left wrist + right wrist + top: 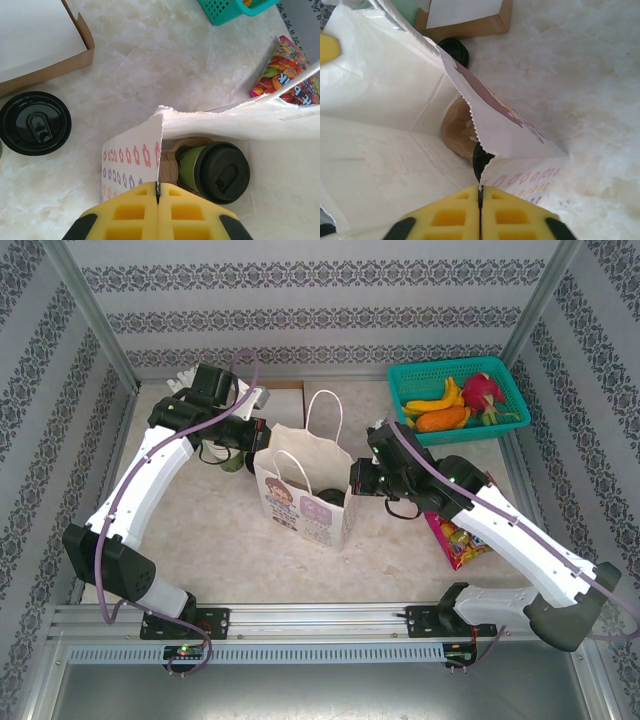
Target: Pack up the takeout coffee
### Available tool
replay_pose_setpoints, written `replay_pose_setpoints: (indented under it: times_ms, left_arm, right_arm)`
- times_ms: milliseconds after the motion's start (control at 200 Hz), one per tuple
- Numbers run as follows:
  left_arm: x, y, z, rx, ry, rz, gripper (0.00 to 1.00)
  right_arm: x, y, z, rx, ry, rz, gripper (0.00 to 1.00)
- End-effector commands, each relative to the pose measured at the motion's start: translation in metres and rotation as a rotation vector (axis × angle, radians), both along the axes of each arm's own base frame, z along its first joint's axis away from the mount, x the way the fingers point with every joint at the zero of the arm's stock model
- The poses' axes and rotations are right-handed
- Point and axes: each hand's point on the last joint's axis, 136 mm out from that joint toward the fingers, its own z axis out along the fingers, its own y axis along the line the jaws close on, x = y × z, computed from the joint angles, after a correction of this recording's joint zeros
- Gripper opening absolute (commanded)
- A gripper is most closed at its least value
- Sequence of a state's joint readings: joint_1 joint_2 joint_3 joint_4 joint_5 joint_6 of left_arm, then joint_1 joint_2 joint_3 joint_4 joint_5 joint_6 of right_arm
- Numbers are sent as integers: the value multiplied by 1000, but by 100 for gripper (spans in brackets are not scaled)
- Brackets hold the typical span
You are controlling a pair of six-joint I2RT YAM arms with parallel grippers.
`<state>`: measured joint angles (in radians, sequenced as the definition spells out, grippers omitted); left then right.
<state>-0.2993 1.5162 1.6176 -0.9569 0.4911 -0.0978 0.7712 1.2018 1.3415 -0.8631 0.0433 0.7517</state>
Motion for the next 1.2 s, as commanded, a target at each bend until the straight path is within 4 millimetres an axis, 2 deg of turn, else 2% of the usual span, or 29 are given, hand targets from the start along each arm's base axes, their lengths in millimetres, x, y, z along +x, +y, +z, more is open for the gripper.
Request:
replay_pose_setpoints:
  times_ms: [0,50,165,295,370,475,565,684,754,884,1044,1194]
  left_arm:
    - [-5,0,22,-55,-42,22,11]
    - [-6,1,23,-54,-53,30,16]
    - [-7,8,32,-50,-81,69,35]
    - [-10,9,55,-102,-161,91,54]
    - [-10,13,68,-122,-221,128,69]
    - [-4,32,77,-101,-291,248,90]
    - [4,62,76,-34,-324,429,99]
    - [10,103,73,40,-375,657,100]
    - [12,119,72,45,-400,741,100]
    - [20,130,68,57,-389,782,100]
    - [33,148,52,86,-322,832,100]
    - [48,170,39,45,-265,895,100]
  right_arm:
    - [6,3,4,-8,-6,70,0]
    - [11,2,4,-11,-4,80,0]
    - [24,-1,8,-24,-20,119,0]
    - [39,-3,10,-43,-49,201,0]
    - [48,-7,13,-58,-60,230,0]
    - [62,-11,14,-43,-54,251,0]
    - [77,-13,14,-44,-68,239,1]
    - [95,-13,14,-33,-82,219,1]
    - [104,-13,13,-43,-76,202,1]
    - [111,-13,10,-42,-60,169,2]
    - [114,-28,4,-99,-53,106,2]
    - [113,-28,11,-84,-81,119,10]
